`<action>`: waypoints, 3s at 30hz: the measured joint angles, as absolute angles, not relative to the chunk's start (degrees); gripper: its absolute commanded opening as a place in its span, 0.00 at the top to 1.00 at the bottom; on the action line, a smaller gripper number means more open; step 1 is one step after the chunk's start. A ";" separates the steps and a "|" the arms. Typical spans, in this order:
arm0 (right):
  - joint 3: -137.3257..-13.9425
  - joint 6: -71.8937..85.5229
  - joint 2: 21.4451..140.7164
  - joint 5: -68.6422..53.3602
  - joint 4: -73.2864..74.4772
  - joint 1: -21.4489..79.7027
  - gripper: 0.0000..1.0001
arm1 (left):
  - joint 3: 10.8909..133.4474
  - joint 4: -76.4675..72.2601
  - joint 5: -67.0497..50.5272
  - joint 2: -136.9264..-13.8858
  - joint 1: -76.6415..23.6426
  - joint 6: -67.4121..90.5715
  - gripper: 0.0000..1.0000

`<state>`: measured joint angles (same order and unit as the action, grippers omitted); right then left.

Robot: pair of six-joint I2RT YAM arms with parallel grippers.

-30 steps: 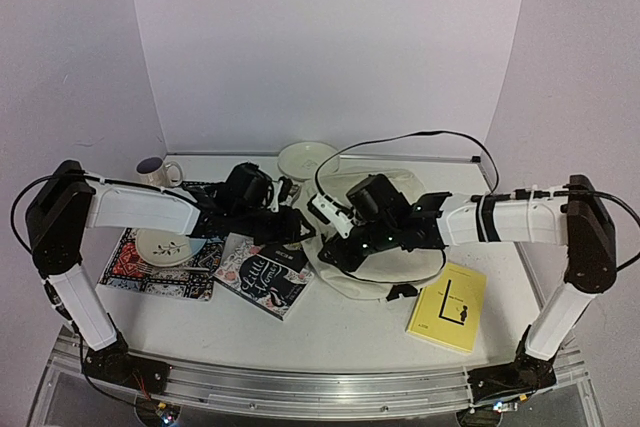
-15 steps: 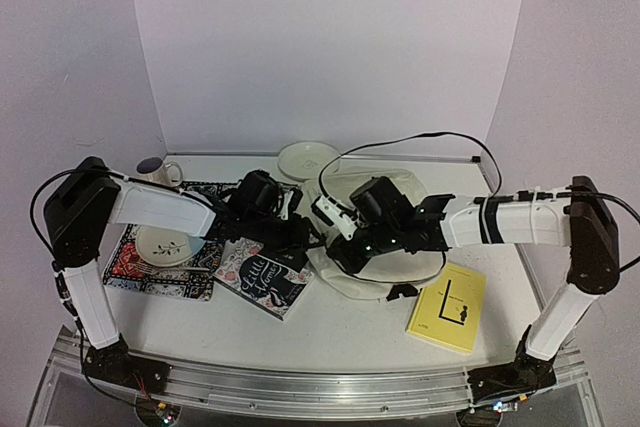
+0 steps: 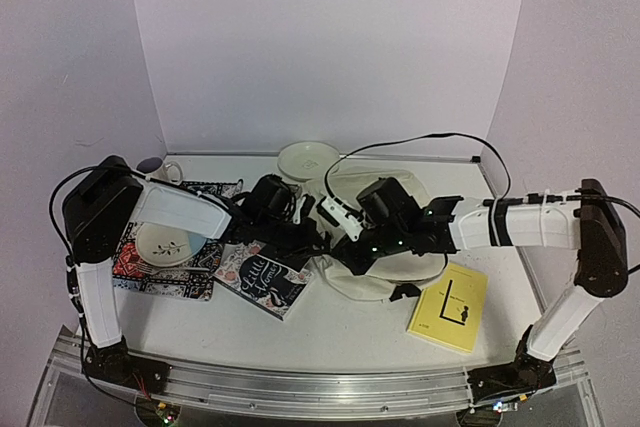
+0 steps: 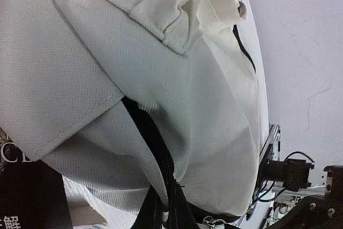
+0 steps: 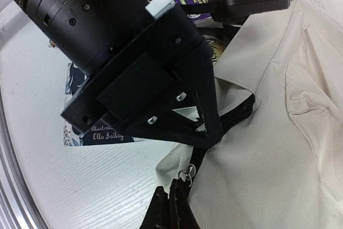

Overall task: Pack the student bag
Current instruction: Hold the student bag at the center of the board, then unzip the lower front pocket of the student bag.

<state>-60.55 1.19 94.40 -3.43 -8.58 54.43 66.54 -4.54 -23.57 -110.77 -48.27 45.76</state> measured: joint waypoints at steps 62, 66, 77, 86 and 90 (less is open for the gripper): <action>-62.47 -2.42 92.20 -6.40 -8.34 54.96 1.00 | 65.76 -1.63 -16.05 -102.59 -48.29 53.46 0.26; -62.06 -2.42 92.20 -5.87 -8.58 54.96 1.00 | 65.76 -3.11 -16.71 -104.08 -49.40 54.52 0.52; -56.00 -1.99 87.63 1.41 -9.34 54.94 1.00 | 65.76 -4.11 -17.87 -105.54 -50.26 54.89 1.00; -46.59 4.45 78.14 8.95 -5.78 48.20 1.00 | 64.81 -4.71 -17.74 -105.50 -50.43 52.95 1.00; -42.34 8.39 72.61 10.46 -2.92 42.25 1.00 | 64.06 -4.60 -17.64 -105.32 -50.47 51.92 1.00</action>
<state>-42.34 8.39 72.61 10.46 -2.92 42.25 64.06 -4.60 -17.64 -105.32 -50.47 51.92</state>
